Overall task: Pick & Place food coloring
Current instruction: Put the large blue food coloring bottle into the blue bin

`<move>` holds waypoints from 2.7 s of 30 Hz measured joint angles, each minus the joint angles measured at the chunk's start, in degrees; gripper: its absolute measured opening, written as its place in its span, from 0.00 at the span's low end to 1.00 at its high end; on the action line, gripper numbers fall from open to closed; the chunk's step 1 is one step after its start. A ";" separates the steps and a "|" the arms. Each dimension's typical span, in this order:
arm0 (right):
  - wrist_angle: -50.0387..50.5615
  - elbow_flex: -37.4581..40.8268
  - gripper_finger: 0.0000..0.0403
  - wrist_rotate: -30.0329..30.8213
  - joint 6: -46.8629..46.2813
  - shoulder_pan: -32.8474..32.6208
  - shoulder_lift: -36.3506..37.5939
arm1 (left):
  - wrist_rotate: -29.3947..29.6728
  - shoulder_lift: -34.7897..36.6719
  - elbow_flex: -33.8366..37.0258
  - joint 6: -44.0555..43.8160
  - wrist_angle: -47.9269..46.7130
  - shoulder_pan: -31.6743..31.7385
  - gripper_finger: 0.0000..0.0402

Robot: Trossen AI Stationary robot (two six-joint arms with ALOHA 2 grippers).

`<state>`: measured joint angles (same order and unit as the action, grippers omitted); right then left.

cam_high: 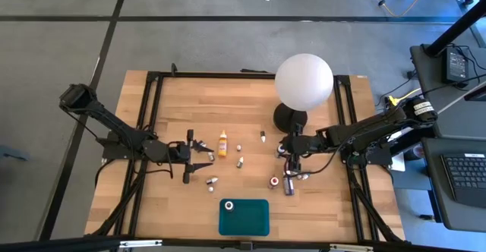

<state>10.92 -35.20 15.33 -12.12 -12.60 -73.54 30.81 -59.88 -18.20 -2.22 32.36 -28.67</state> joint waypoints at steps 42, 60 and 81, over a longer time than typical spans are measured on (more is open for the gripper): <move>2.35 -32.23 0.31 -2.47 8.57 -13.36 -15.41 | -0.02 0.00 0.00 -0.01 -0.01 0.00 0.51; 3.87 -48.26 0.31 -8.16 10.85 -19.16 -39.08 | -0.02 0.00 0.00 -0.04 0.00 0.00 0.52; 2.78 -48.25 0.34 -8.54 6.39 -16.65 -41.68 | 0.00 0.00 0.00 -0.11 0.00 0.00 0.52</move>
<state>13.70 -83.45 6.79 -5.73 -29.26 -115.21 30.81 -59.88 -18.20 -2.33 32.36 -28.67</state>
